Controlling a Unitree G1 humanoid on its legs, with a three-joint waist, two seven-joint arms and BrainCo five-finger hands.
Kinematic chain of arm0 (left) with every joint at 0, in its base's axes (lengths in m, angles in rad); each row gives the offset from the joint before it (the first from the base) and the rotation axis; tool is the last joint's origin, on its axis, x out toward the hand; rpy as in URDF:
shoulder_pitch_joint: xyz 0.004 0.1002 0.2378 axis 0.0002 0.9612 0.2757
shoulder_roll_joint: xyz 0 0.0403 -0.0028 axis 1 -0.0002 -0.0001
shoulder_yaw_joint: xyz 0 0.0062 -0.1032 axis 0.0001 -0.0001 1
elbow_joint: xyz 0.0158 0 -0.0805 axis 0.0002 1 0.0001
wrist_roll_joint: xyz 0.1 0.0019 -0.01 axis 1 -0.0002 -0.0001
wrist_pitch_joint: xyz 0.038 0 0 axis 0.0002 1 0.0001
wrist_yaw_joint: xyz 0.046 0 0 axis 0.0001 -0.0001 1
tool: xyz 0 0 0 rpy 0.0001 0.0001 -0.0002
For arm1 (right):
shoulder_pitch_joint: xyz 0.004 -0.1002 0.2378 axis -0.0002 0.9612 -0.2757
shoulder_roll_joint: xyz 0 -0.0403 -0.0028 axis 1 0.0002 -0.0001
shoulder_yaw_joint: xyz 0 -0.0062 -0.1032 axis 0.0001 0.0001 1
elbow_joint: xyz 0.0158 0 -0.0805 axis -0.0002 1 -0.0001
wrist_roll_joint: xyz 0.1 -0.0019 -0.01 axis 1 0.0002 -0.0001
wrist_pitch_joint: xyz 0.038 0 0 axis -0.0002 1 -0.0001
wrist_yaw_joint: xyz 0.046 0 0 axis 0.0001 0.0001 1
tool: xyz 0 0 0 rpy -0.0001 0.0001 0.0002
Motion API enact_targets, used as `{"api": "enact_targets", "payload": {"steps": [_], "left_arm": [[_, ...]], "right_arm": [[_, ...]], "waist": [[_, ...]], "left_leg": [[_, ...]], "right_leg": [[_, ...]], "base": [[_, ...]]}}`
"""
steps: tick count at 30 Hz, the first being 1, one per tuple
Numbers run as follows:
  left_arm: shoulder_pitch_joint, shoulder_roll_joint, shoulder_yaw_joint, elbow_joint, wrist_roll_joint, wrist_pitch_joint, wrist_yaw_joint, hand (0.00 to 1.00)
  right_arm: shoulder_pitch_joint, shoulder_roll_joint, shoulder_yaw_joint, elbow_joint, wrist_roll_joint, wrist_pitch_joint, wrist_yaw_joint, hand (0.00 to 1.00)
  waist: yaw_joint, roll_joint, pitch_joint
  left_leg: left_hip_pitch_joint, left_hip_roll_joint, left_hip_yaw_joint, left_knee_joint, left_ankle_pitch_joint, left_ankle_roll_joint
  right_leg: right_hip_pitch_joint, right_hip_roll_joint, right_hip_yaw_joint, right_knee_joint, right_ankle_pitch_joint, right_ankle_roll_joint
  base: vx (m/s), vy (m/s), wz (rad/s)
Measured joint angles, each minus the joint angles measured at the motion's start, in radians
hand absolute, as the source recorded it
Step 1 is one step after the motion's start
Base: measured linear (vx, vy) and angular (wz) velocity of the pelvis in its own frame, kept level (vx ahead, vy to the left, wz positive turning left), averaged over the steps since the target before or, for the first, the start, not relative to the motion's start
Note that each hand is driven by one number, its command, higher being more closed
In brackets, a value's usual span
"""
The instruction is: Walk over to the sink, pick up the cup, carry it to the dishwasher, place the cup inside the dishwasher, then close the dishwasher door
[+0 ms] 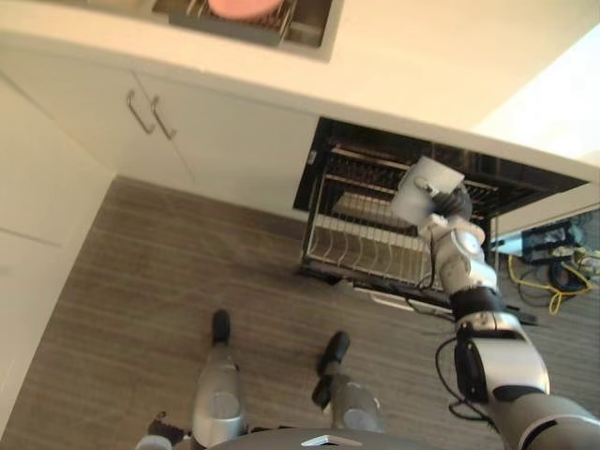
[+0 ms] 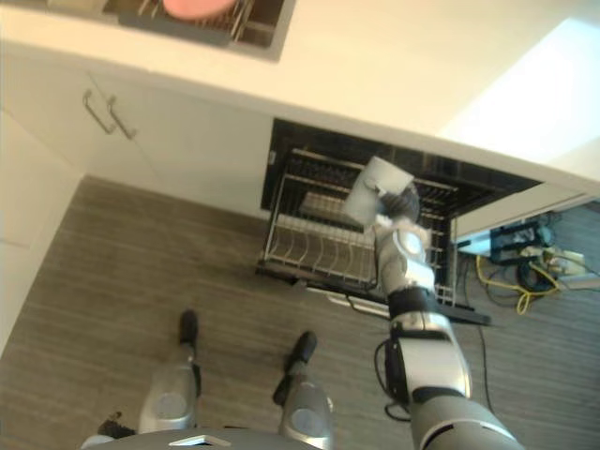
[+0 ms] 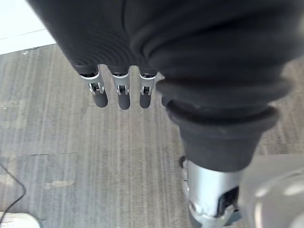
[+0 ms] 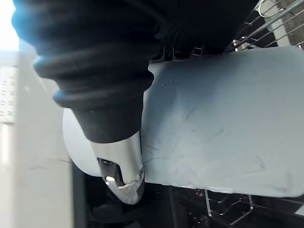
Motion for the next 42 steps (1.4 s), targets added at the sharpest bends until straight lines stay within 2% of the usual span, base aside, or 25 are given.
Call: {"api": "enact_targets", "payload": {"steps": [3,6,10,12,15,16,18,20,22,25,28,29,36,42], "left_arm": [[-0.026,0.017,-0.003,0.002,-0.02,0.035,-0.02,0.0],[-0.033,0.02,-0.019,0.011,-0.026,0.045,-0.042,0.0],[-0.094,-0.005,-0.067,0.047,-0.043,0.041,-0.042,0.0],[-0.112,-0.016,-0.092,0.053,-0.048,0.043,-0.033,0.0],[-0.169,-0.026,-0.096,0.083,-0.15,0.104,0.071,0.0],[-0.192,-0.026,-0.089,0.083,-0.166,0.135,0.11,0.0],[-0.223,-0.025,-0.081,0.082,-0.149,0.172,0.134,0.0],[-0.251,-0.032,-0.078,0.081,-0.125,0.199,0.131,0.0],[-0.26,-0.043,-0.067,0.082,-0.109,0.205,0.112,0.0],[-0.259,-0.06,-0.051,0.097,-0.084,0.226,0.051,0.0],[-0.259,-0.082,-0.051,0.124,-0.074,0.22,0.024,0.0],[-0.259,-0.088,-0.051,0.125,-0.074,0.219,0.023,0.0],[-0.26,-0.098,-0.083,0.131,-0.076,0.188,0.028,0.0],[-0.26,-0.112,-0.09,0.131,-0.076,0.188,0.028,0.0]], "right_arm": [[-0.096,-0.051,0.057,0.095,-0.054,0.062,0.001,1.0],[-0.155,-0.061,0.09,0.139,-0.063,0.113,0.002,1.0],[-0.2,-0.09,0.13,0.178,-0.102,0.166,0.001,1.0],[-0.209,-0.09,0.138,0.178,-0.102,0.175,0.001,1.0],[-0.245,-0.089,0.177,0.214,-0.133,0.194,0.0,1.0],[-0.261,-0.089,0.177,0.217,-0.135,0.206,-0.013,1.0],[-0.284,-0.089,0.179,0.217,-0.135,0.212,-0.032,1.0],[-0.307,-0.095,0.179,0.219,-0.13,0.22,-0.045,1.0],[-0.311,-0.097,0.179,0.222,-0.128,0.224,-0.06,1.0],[-0.331,-0.108,0.178,0.25,-0.12,0.22,-0.069,1.0],[-0.335,-0.108,0.177,0.249,-0.114,0.201,-0.084,1.0],[-0.337,-0.108,0.177,0.249,-0.105,0.2,-0.09,0.0],[-0.376,-0.109,0.176,0.26,-0.042,0.171,-0.162,0.0],[-0.396,-0.112,0.176,0.262,-0.042,0.16,-0.201,0.0]], "waist": [[0.02,0.015,0.028],[0.028,0.03,0.043],[0.058,0.078,0.074],[0.065,0.09,0.081],[0.074,0.095,0.087],[0.074,0.101,0.091],[0.081,0.103,0.092],[0.083,0.118,0.1],[0.094,0.131,0.107],[0.116,0.135,0.108],[0.124,0.143,0.111],[0.128,0.146,0.113],[0.141,0.162,0.116],[0.142,0.179,0.115]], "left_leg": [[-0.064,-0.01,-0.012,0.032,-0.007,0.012],[-0.128,-0.015,-0.025,0.073,-0.015,0.02],[-0.214,-0.019,-0.037,0.161,-0.044,0.029],[-0.25,-0.017,-0.042,0.194,-0.054,0.032],[-0.303,-0.008,-0.05,0.263,-0.08,0.034],[-0.324,-0.005,-0.055,0.297,-0.094,0.035],[-0.361,0.003,-0.056,0.346,-0.116,0.038],[-0.406,0.007,-0.074,0.407,-0.141,0.043],[-0.432,0.01,-0.083,0.453,-0.163,0.048],[-0.465,0.022,-0.083,0.519,-0.209,0.054],[-0.491,0.026,-0.087,0.571,-0.239,0.061],[-0.494,0.026,-0.087,0.579,-0.245,0.065],[-0.513,0.026,-0.088,0.612,-0.257,0.072],[-0.511,0.027,-0.087,0.616,-0.257,0.072]], "right_leg": [[-0.051,-0.014,-0.001,0.022,0.0,0.0],[-0.1,-0.026,-0.004,0.044,0.0,0.0],[-0.157,-0.041,0.001,0.081,-0.002,-0.002],[-0.186,-0.044,0.005,0.1,-0.005,-0.006],[-0.218,-0.042,0.012,0.119,-0.005,-0.009],[-0.221,-0.04,0.009,0.121,-0.005,-0.01],[-0.239,-0.038,0.009,0.126,-0.004,-0.015],[-0.25,-0.036,0.002,0.134,-0.005,-0.017],[-0.253,-0.035,-0.003,0.141,-0.006,-0.017],[-0.259,-0.032,0.002,0.15,-0.005,-0.017],[-0.261,-0.031,0.002,0.153,-0.005,-0.017],[-0.26,-0.032,0.002,0.154,-0.005,-0.017],[-0.264,-0.033,-0.001,0.15,-0.002,-0.02],[-0.263,-0.033,-0.003,0.151,-0.002,-0.019]], "base": [[-0.05,0.03,0.1],[-0.05,0.022,0.09],[-0.07,0.015,0.04],[-0.09,0.002,-0.01],[-0.07,-0.013,-0.04],[-0.06,-0.008,-0.01],[-0.06,0.005,-0.05],[-0.07,0.024,0.04],[-0.04,0.044,0.04],[-0.03,0.042,-0.09],[-0.01,0.038,-0.06],[-0.01,0.037,-0.05],[0.0,0.008,-0.01],[0.0,0.0,0.0]]}}
